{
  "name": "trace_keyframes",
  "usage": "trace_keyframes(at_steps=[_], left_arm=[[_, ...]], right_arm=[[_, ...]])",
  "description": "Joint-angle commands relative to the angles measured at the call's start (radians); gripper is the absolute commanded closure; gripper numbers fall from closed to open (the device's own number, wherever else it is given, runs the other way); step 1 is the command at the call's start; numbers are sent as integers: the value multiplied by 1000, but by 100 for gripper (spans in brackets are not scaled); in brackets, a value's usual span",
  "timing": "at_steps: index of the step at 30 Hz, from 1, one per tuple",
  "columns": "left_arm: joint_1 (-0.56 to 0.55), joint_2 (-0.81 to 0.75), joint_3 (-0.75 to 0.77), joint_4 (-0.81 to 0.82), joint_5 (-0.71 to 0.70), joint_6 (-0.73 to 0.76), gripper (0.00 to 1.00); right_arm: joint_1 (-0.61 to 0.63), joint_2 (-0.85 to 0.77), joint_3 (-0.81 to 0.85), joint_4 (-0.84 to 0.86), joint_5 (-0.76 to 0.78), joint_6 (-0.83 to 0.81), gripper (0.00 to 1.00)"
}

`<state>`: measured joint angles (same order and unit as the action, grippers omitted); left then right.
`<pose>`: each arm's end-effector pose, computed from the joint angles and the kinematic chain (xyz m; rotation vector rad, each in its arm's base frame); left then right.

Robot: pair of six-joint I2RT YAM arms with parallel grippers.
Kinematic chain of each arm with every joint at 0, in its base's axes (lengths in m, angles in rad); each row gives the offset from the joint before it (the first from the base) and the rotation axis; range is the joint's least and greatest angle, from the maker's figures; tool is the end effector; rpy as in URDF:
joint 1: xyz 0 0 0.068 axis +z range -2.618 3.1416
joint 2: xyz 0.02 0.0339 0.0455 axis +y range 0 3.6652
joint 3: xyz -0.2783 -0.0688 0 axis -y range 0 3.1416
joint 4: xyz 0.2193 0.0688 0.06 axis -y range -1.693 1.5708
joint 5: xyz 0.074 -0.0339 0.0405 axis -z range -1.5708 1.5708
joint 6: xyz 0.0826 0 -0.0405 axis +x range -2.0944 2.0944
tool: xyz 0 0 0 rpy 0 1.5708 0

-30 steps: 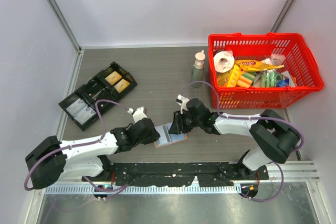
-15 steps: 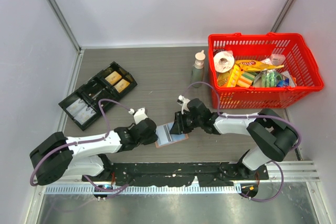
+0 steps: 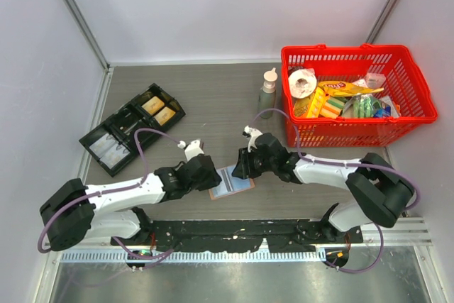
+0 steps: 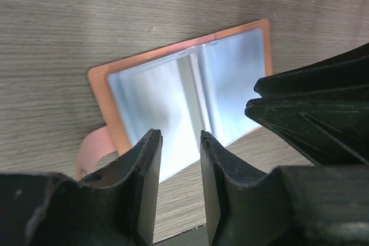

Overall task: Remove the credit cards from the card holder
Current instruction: Remove the credit card from the card holder.

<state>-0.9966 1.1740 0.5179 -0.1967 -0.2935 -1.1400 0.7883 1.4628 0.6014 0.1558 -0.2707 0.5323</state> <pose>0.1415 -0.1747 0.1687 -0.3141 2.4579 -0.6375 0.1925 0.2250 0.1633 -0.4647 2.4059 0.9557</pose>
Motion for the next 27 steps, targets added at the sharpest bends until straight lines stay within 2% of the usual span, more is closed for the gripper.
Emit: trace_keyframes(at_steps=[1,3,9,11,23,27], left_arm=[[-5,59,65,26,16,36,62],[-5,75,70,22,17,34,60],[-4,35,59,-52,-36,19,40],[-5,23,59,-66,-48,20,37],[-5,128,111,-15,1,40,43],[-5,121,125,12,20,40,48]], right_arm=[[-3,-76,-17,-7,123,-23,62],[-4,-76,-18,-21,125,-34,62],[-4,-53,-40,-19,105,-46,62],[-4,-42,-41,-19,105,-48,62],[-6,-18,-81,8,125,-40,62],[-4,-15,-92,24,120,-37,62]])
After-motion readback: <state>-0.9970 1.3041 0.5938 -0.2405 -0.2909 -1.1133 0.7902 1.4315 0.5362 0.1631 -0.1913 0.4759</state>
